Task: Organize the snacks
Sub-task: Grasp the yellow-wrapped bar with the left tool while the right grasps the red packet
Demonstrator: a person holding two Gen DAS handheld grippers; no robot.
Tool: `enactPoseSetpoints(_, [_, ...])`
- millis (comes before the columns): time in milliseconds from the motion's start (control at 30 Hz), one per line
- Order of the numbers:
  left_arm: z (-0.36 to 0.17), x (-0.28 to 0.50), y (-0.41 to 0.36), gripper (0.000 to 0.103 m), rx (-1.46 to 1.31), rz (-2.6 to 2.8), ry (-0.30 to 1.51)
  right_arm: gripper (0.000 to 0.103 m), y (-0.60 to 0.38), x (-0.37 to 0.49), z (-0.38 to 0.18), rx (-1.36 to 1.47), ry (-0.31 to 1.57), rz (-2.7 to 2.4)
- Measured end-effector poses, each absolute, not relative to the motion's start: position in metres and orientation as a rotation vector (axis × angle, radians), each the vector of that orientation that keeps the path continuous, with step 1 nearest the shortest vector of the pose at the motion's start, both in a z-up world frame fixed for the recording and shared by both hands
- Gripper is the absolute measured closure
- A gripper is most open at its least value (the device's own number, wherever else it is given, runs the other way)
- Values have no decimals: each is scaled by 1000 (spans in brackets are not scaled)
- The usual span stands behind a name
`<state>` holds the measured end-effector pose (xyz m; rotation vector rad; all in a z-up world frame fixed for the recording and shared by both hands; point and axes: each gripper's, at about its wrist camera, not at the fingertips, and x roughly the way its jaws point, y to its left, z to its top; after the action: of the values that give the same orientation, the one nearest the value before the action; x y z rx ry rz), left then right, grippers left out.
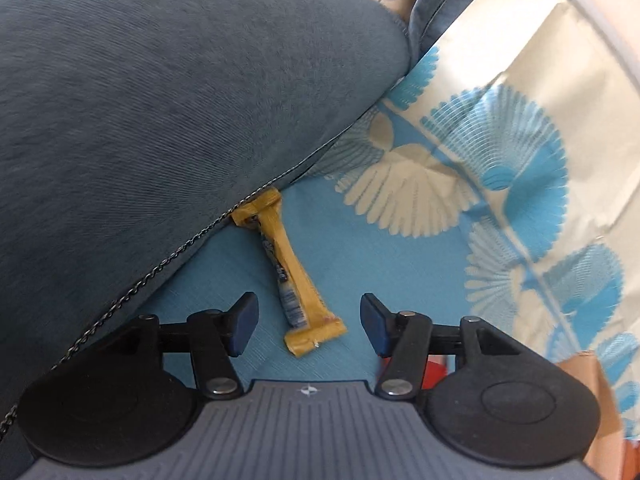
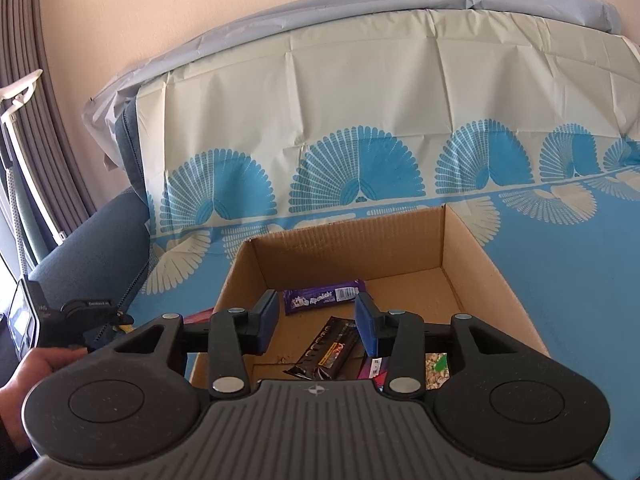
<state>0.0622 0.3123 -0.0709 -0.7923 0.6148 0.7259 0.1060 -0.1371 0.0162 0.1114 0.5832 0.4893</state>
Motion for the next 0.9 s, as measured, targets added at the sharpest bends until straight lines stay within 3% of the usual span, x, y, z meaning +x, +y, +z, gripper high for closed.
enactPoseSetpoints(67, [-75, 69, 313, 41, -788, 744, 639, 53, -131, 108, 16, 73, 589, 472])
enactPoseSetpoints(367, [-83, 88, 313, 43, -763, 798, 656, 53, -76, 123, 20, 15, 620, 509])
enactPoseSetpoints(433, [-86, 91, 315, 52, -760, 808, 674, 53, -55, 127, 26, 16, 614, 547])
enactPoseSetpoints(500, [-88, 93, 316, 69, -761, 818, 696, 53, -32, 133, 32, 18, 604, 590])
enactPoseSetpoints(567, [-88, 93, 317, 77, -757, 817, 698, 53, -8, 140, 35, 19, 597, 625])
enactPoseSetpoints(900, [-84, 78, 325, 77, -823, 881, 670, 53, 101, 173, 4, -4, 741, 639])
